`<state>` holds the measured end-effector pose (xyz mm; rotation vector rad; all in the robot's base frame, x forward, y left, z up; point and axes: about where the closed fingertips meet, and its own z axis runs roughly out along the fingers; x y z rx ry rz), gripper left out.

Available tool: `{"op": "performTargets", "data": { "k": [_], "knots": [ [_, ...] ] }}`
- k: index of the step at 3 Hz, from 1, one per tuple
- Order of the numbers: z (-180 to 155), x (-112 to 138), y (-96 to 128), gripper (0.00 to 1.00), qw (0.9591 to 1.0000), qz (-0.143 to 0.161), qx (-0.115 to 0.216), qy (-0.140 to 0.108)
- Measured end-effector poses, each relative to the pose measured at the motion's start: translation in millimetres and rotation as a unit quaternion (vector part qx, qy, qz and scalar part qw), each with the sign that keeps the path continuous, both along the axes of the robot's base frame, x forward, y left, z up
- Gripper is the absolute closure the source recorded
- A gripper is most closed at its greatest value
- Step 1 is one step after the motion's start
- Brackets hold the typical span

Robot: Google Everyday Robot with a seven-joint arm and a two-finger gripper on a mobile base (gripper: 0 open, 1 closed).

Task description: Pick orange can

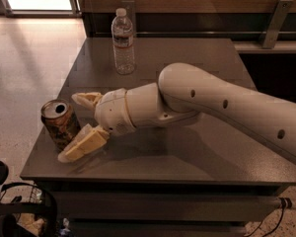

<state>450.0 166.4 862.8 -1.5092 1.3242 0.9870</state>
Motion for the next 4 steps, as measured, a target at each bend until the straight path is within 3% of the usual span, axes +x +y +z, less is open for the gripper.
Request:
{"op": "performTargets", "data": {
  "k": [3,4],
  "knots": [
    [4.3,-8.1,13.6,0.87,0.9998,0.016,0.006,-0.009],
    [4.9,-9.4,15.1,1.00,0.9998,0.018,0.005,-0.009]
  ]
}}
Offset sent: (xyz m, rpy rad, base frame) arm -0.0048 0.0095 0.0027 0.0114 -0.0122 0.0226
